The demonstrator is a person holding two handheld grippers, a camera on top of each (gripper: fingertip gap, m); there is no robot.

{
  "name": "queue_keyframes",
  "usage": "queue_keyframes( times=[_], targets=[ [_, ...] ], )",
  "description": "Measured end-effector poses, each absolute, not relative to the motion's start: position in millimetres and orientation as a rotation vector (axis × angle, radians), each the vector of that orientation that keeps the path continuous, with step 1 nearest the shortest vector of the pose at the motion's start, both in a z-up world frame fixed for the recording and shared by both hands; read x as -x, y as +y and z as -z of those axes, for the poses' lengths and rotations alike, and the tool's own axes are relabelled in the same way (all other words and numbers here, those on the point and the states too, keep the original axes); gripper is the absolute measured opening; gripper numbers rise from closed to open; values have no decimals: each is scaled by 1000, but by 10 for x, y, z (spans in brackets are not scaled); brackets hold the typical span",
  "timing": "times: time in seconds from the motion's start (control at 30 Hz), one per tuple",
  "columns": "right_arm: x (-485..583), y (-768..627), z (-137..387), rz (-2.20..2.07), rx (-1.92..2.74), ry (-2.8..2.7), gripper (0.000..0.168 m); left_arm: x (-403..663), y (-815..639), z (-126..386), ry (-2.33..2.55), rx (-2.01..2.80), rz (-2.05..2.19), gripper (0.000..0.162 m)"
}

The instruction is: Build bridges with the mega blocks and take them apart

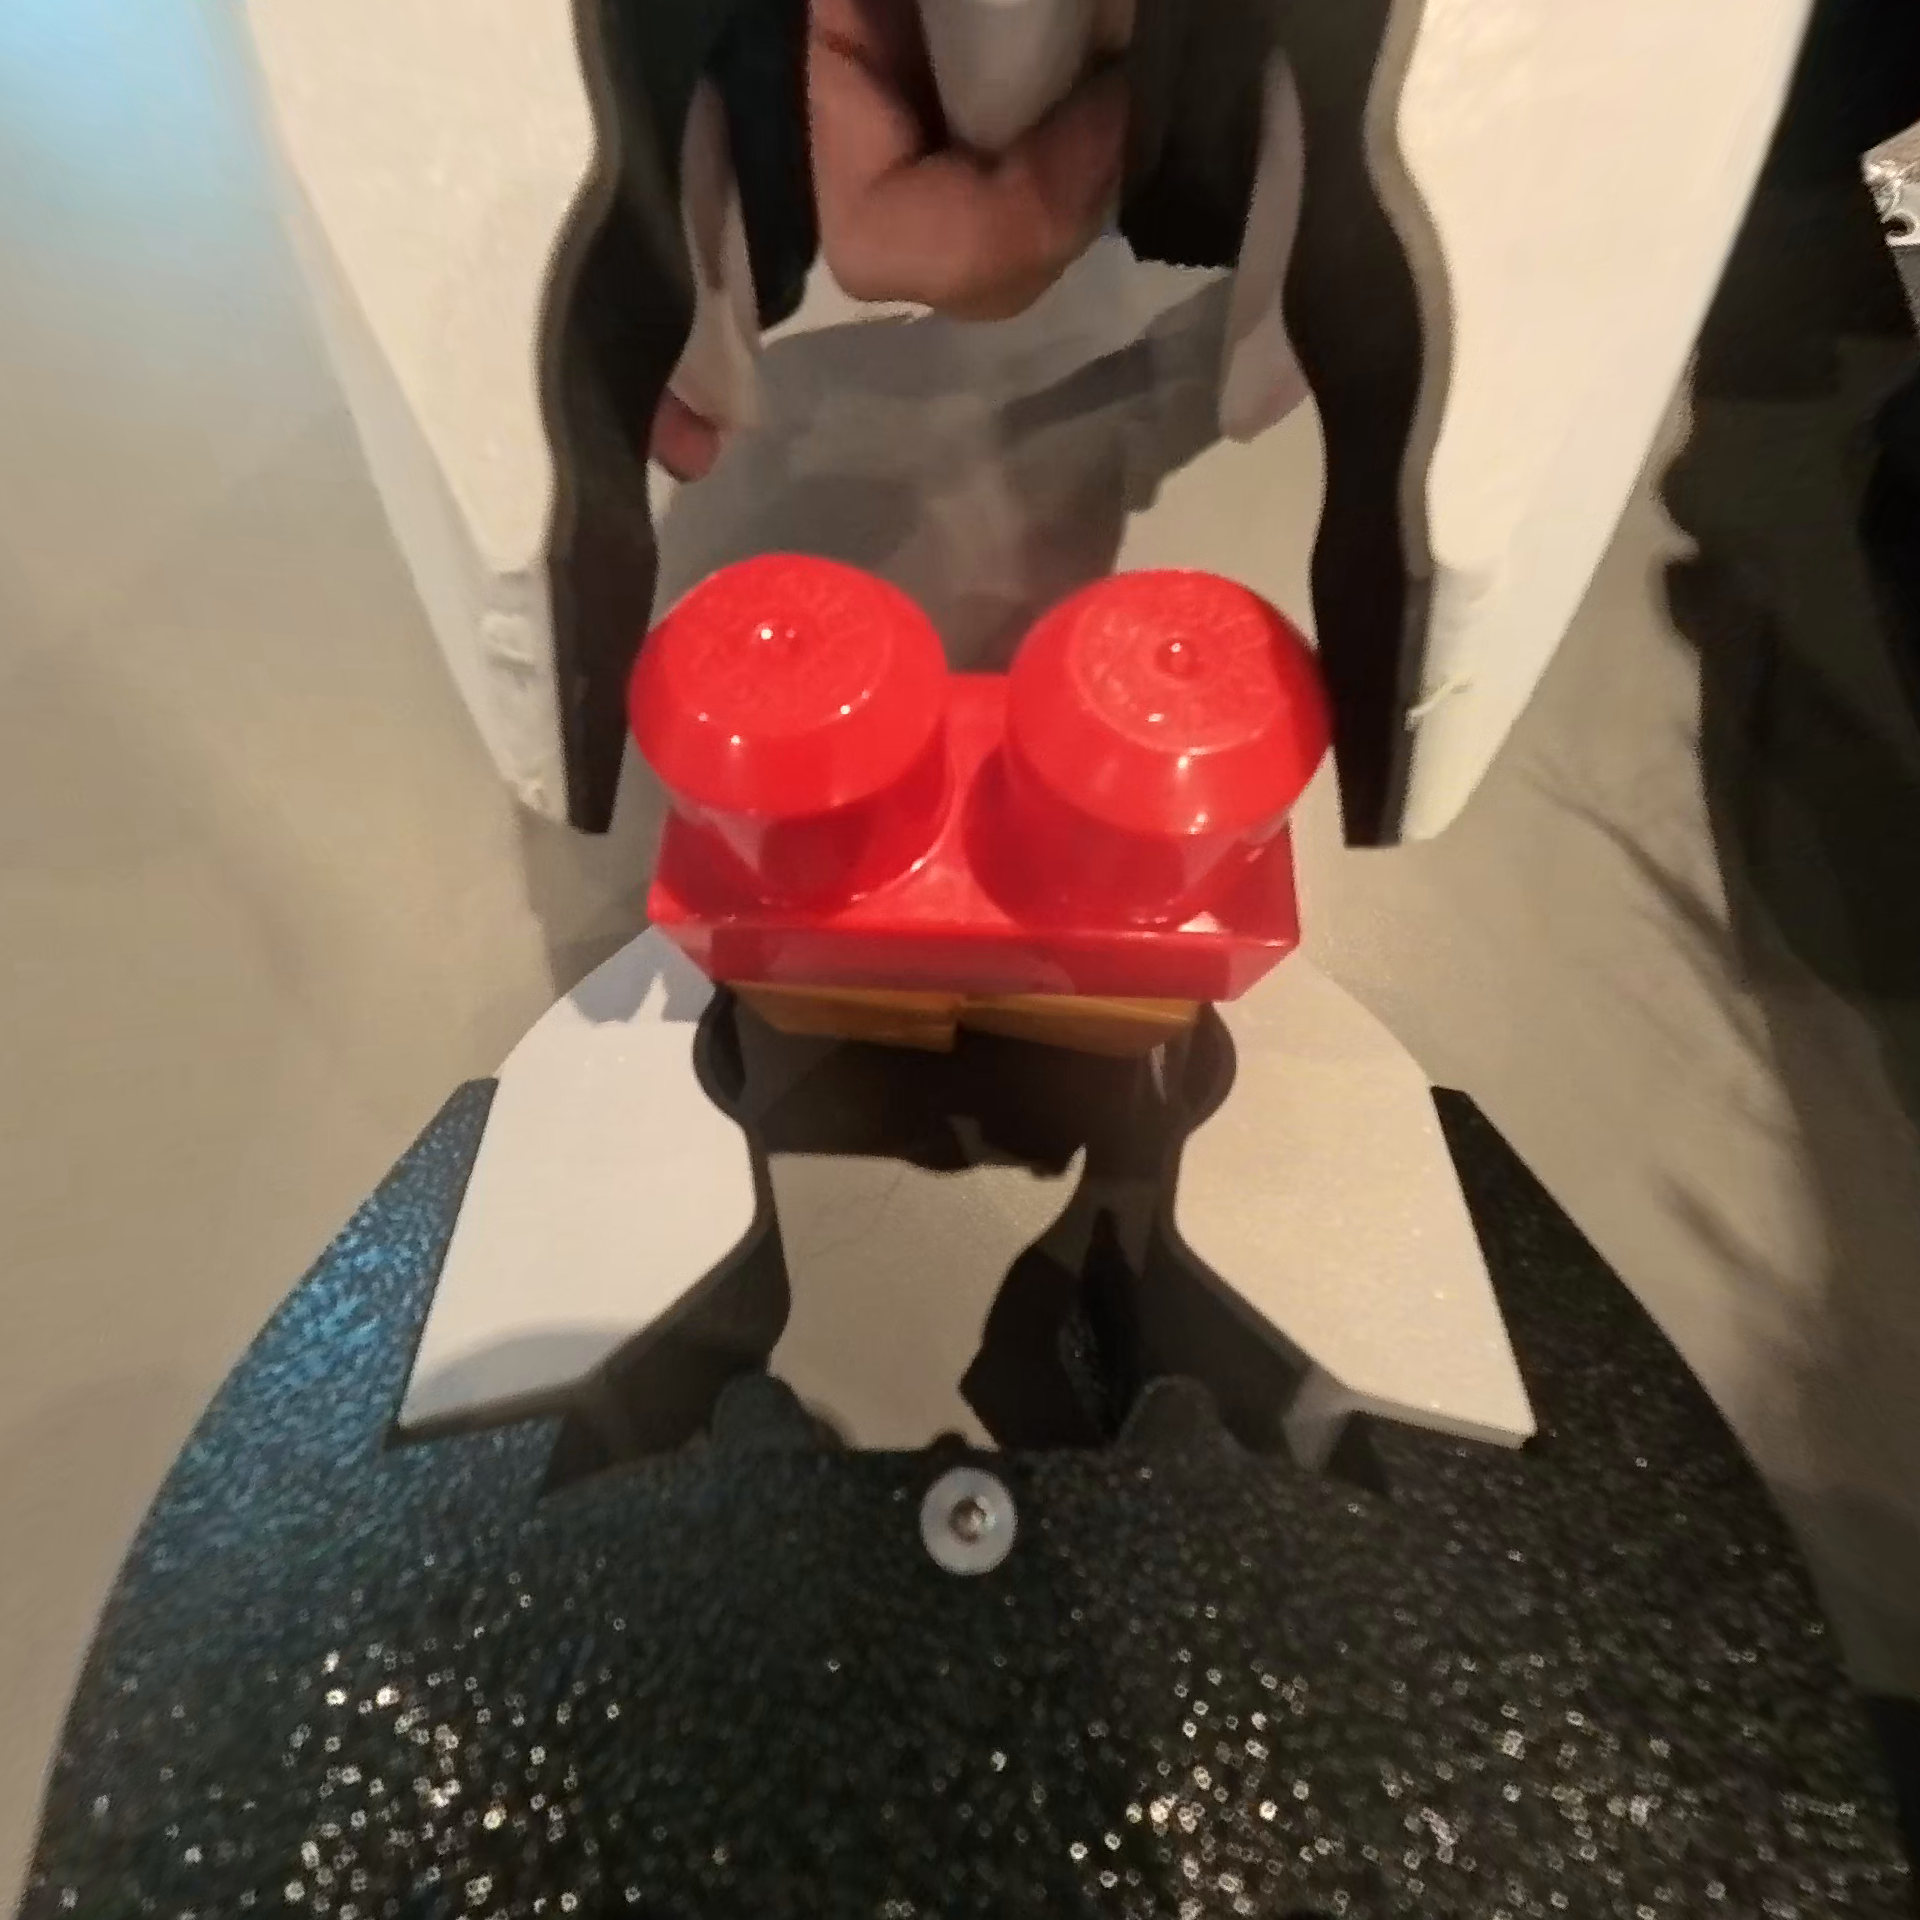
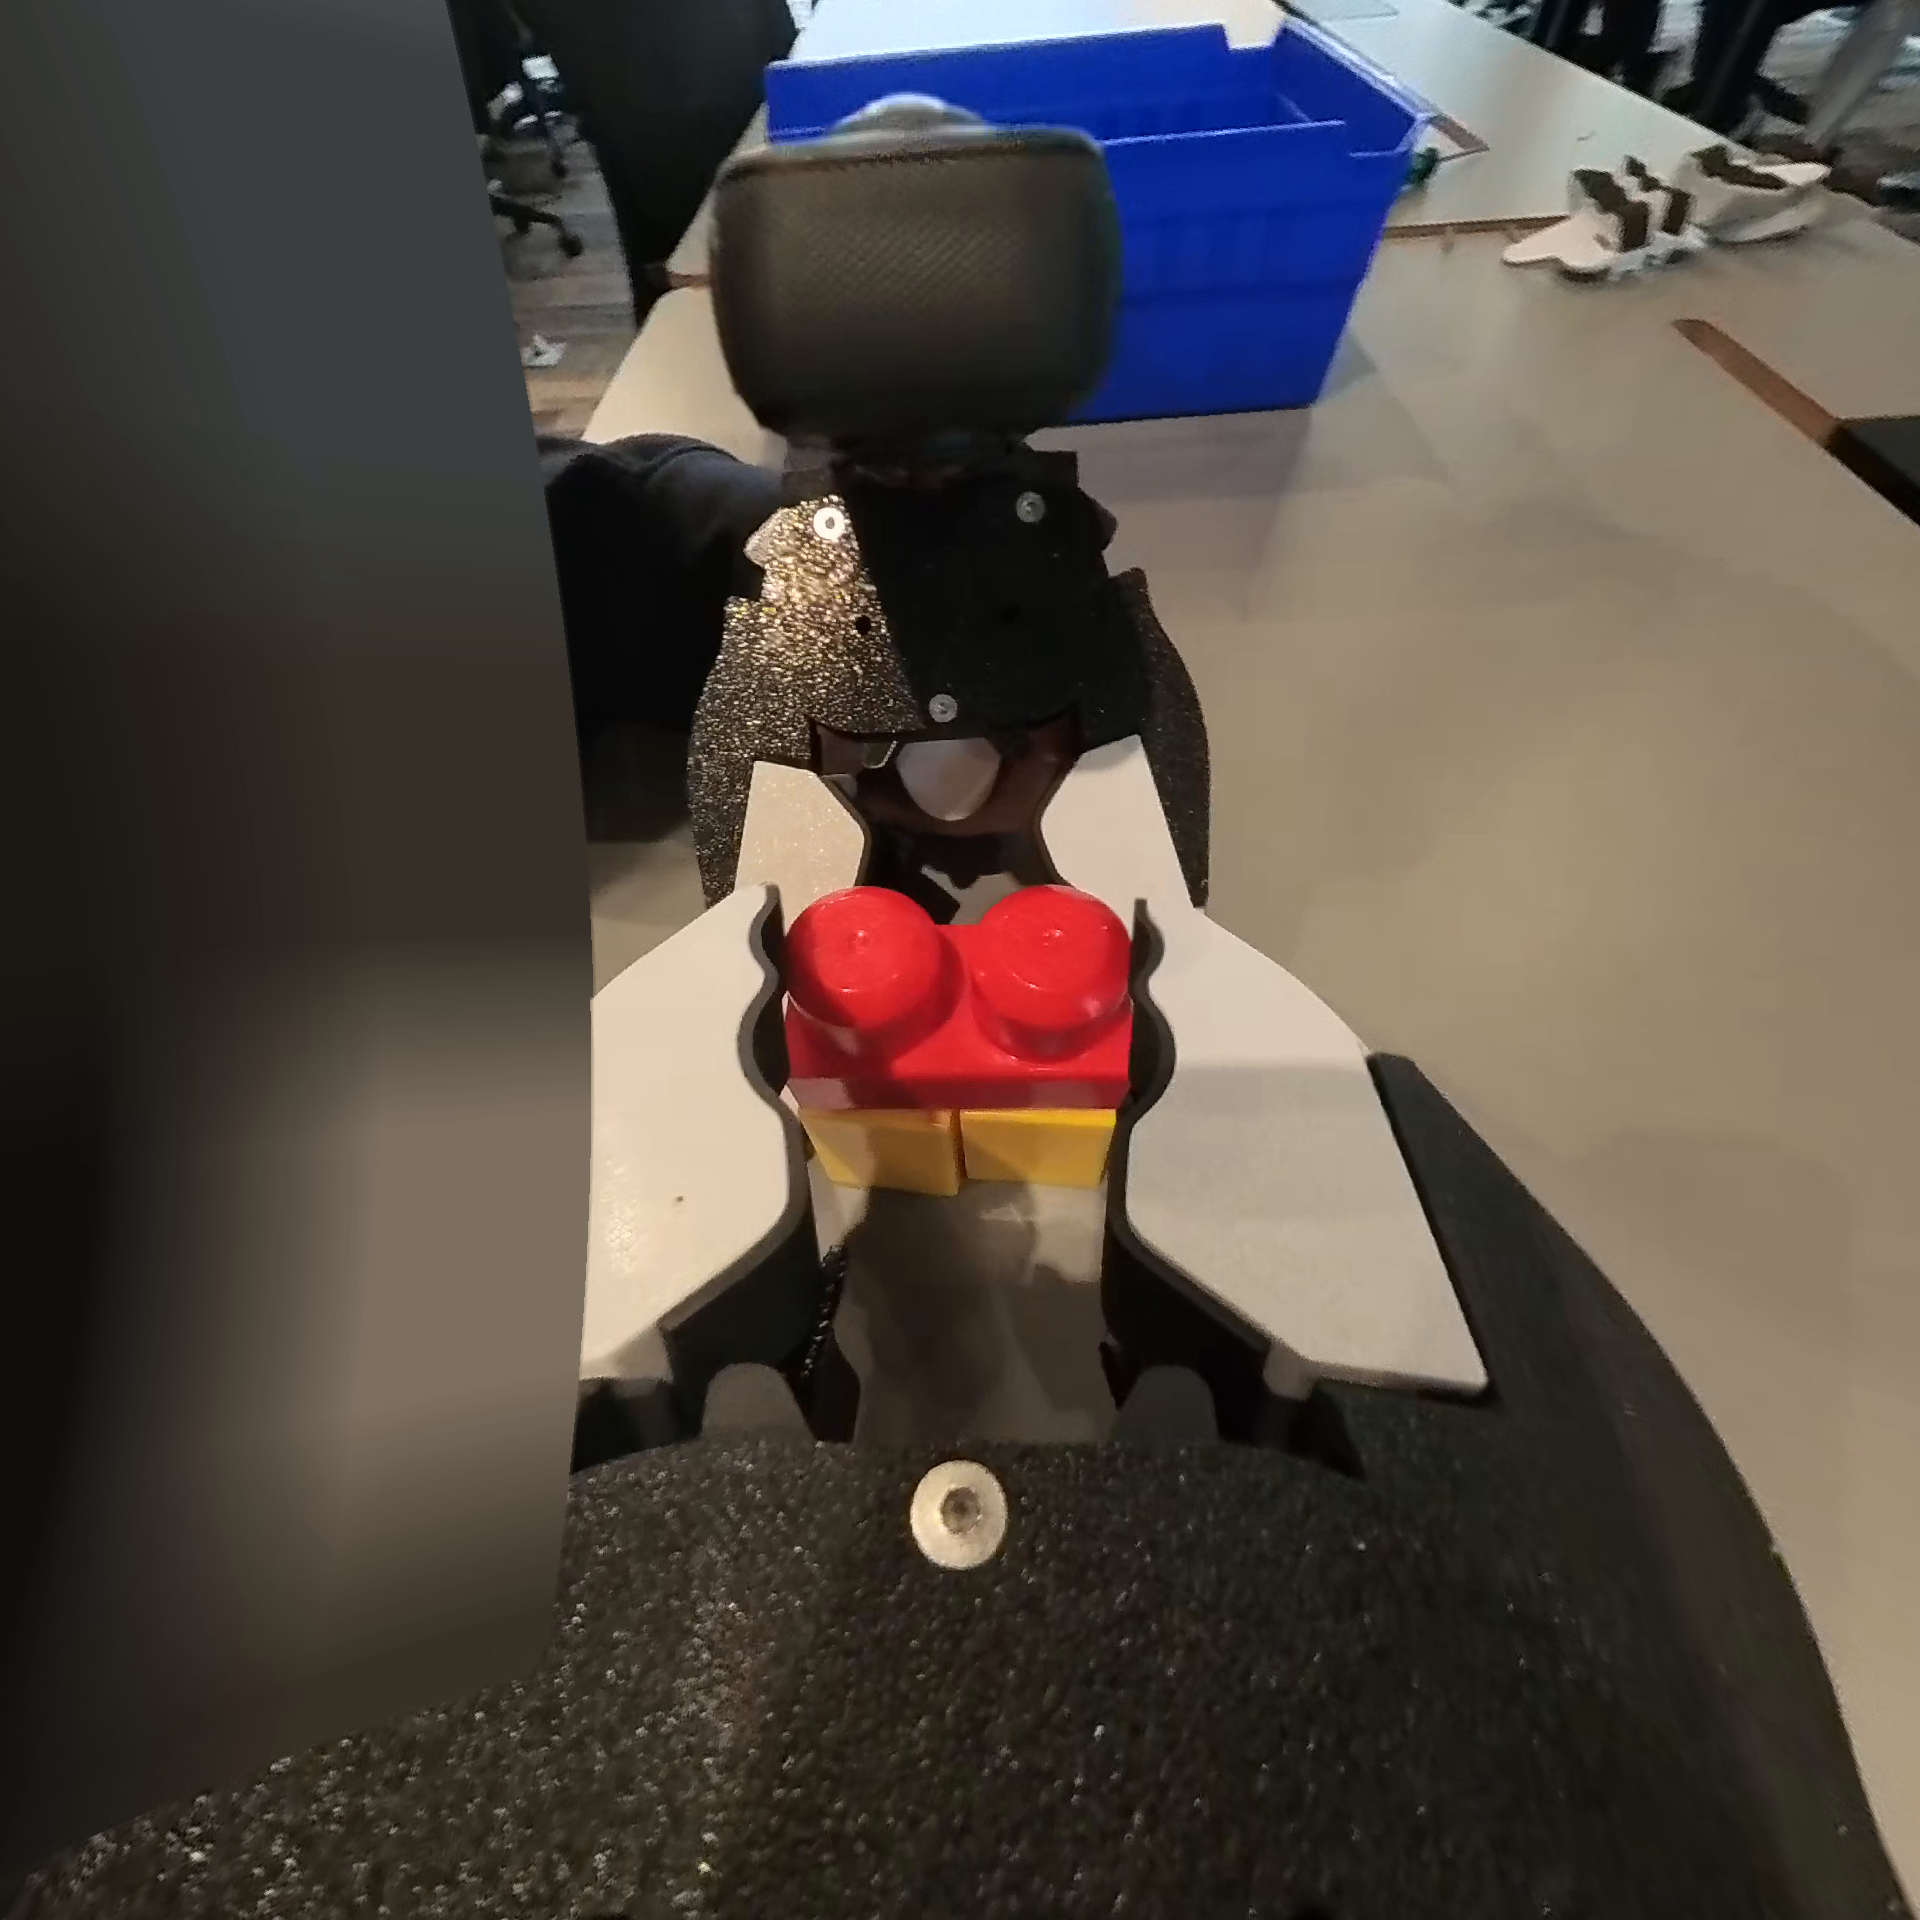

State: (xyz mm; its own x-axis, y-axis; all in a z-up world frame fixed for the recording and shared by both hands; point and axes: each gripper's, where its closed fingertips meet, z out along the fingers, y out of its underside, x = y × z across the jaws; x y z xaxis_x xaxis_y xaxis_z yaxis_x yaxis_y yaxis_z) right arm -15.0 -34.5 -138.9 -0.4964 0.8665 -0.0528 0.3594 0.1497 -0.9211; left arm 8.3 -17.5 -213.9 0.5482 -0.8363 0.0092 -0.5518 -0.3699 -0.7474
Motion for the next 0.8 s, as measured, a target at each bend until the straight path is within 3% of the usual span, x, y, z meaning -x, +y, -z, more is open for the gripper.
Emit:
queue_keyframes(
  times=[0.7,0.8],
  targets=[
    [176,-337,1378,-1317,1269,-1686,62,-118,-188,2137,1119,2068,512,80],
    [153,-362,1355,-1403,1218,-1689,61,-100,-163,2124,1096,2063,486,89]
  ],
)
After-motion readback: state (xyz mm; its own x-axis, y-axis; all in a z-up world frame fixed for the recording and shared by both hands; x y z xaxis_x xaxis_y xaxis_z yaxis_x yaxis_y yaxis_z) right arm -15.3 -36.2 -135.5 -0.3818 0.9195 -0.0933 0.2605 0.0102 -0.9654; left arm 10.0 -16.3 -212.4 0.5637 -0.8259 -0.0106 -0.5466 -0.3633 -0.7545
